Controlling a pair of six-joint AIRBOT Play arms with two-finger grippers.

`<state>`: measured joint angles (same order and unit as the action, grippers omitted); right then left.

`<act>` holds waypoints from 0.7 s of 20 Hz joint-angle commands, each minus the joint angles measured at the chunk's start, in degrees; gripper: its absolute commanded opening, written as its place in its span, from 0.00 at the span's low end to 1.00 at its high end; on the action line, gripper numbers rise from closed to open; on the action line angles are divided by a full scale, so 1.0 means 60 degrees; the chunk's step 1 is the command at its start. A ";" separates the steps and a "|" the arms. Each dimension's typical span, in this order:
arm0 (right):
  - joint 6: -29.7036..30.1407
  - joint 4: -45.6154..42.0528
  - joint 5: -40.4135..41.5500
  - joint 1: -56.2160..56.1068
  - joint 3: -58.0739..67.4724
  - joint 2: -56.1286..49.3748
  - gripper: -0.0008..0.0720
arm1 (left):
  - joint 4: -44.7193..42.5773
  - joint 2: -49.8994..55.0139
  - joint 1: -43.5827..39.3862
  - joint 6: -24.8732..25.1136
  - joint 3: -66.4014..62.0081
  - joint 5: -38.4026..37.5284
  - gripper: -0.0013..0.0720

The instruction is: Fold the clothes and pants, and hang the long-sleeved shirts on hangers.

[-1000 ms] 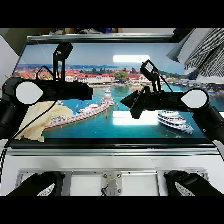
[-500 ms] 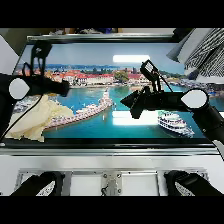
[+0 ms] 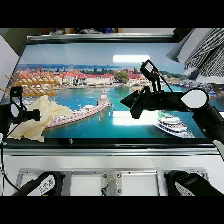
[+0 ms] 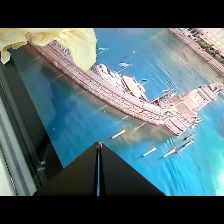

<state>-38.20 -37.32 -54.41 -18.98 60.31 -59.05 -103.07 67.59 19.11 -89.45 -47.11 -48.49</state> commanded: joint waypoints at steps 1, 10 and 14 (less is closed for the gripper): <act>0.0000 0.0000 -0.0004 -0.0007 -0.0004 -0.0004 0.02 | -0.0080 0.1188 0.0601 0.0004 0.0197 0.0514 0.96; 0.0000 0.0004 0.0000 -0.0007 -0.0004 -0.0007 0.02 | 0.0109 0.1399 0.0168 -0.0514 -0.1657 -0.1344 0.03; 0.0000 0.0004 -0.0004 -0.0007 -0.0004 -0.0007 0.02 | 0.1198 -0.0481 -0.1483 -0.0492 -0.3136 -0.2390 0.03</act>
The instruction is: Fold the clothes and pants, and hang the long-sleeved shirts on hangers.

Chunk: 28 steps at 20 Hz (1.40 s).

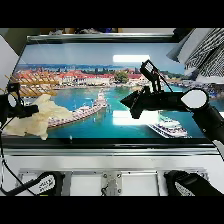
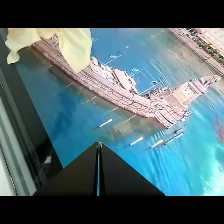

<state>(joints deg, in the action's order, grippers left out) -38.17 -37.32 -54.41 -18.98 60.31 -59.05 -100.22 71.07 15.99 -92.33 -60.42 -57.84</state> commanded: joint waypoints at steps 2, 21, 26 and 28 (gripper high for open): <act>-0.0007 0.0262 -0.0004 -0.0007 -0.0004 -0.0033 0.02 | 0.1249 -0.1996 -0.2175 -0.0015 -0.1519 -0.0794 0.03; -0.1967 -0.0084 0.1253 0.5260 0.0211 0.1326 0.02 | 0.1464 0.1351 -1.0262 -0.2721 -0.3417 0.1515 0.95; -0.1967 -0.0444 0.0994 0.5355 0.0200 0.1322 0.02 | 0.2361 0.2248 -0.7522 -0.3442 -0.3024 0.0692 0.95; -0.1963 -0.0444 0.0707 0.5351 0.0200 0.1311 0.02 | 0.4098 0.2630 -0.6371 -0.3344 -0.2222 0.0681 0.95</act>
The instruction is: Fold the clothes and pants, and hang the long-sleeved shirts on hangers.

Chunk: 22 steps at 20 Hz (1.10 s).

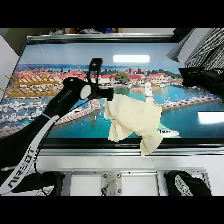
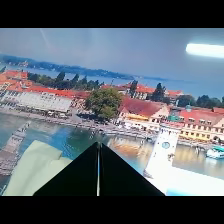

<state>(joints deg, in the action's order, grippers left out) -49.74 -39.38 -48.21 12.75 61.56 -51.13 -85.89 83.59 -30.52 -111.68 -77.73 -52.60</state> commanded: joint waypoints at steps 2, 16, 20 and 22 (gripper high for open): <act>-0.0040 -0.0102 -0.0532 0.0062 -0.0007 -0.0055 0.02 | 0.3322 0.0954 0.2127 0.0652 0.1446 -0.0058 0.95; -0.0047 -0.0204 -0.1319 0.0073 -0.0011 -0.0291 0.02 | 0.7395 0.3056 0.1424 0.3322 0.1144 0.0182 0.64; -0.2765 -0.3202 -0.2062 0.0557 -0.0339 -0.0401 0.02 | 0.6138 0.2885 0.1778 0.3330 0.0284 -0.0616 0.03; -0.4787 -0.5297 -0.2339 0.0885 -0.1180 -0.0710 0.18 | 0.5417 0.2546 0.2036 0.3344 -0.0062 -0.0962 0.03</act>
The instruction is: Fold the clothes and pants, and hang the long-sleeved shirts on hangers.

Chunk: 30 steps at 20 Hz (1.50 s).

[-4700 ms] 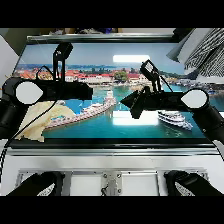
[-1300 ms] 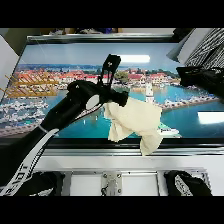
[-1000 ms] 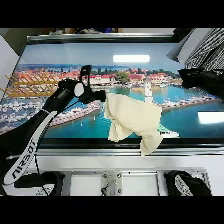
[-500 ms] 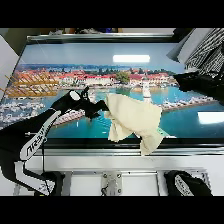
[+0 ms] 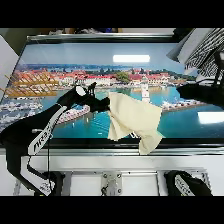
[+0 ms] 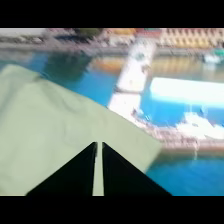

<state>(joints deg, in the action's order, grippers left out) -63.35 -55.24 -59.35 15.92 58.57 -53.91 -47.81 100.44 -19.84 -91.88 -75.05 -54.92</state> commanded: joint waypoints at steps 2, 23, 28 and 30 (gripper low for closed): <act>-0.2947 -0.2929 -0.0404 0.0488 -0.1661 -0.0896 0.97 | -0.1308 -0.0521 0.0386 0.0164 -0.0718 -0.0754 0.03; -0.0605 -0.0226 0.2393 -0.2251 -0.0146 -0.2958 0.02 | -0.1348 -0.1883 0.1290 0.0390 -0.2197 -0.1362 0.03; -0.0528 -0.0321 0.0229 -0.1869 0.3872 -0.0080 0.02 | -0.1344 -0.4462 0.1490 0.0426 -0.5107 -0.2652 0.03; -0.0943 -0.0178 0.0251 -0.1880 0.4554 0.0929 0.02 | -0.1366 -0.5479 0.1209 0.0437 -0.5657 -0.2568 0.03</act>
<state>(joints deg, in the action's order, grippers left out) -67.26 -56.42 -54.19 4.29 77.30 -56.80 -55.92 75.37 -11.68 -89.45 -102.83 -68.69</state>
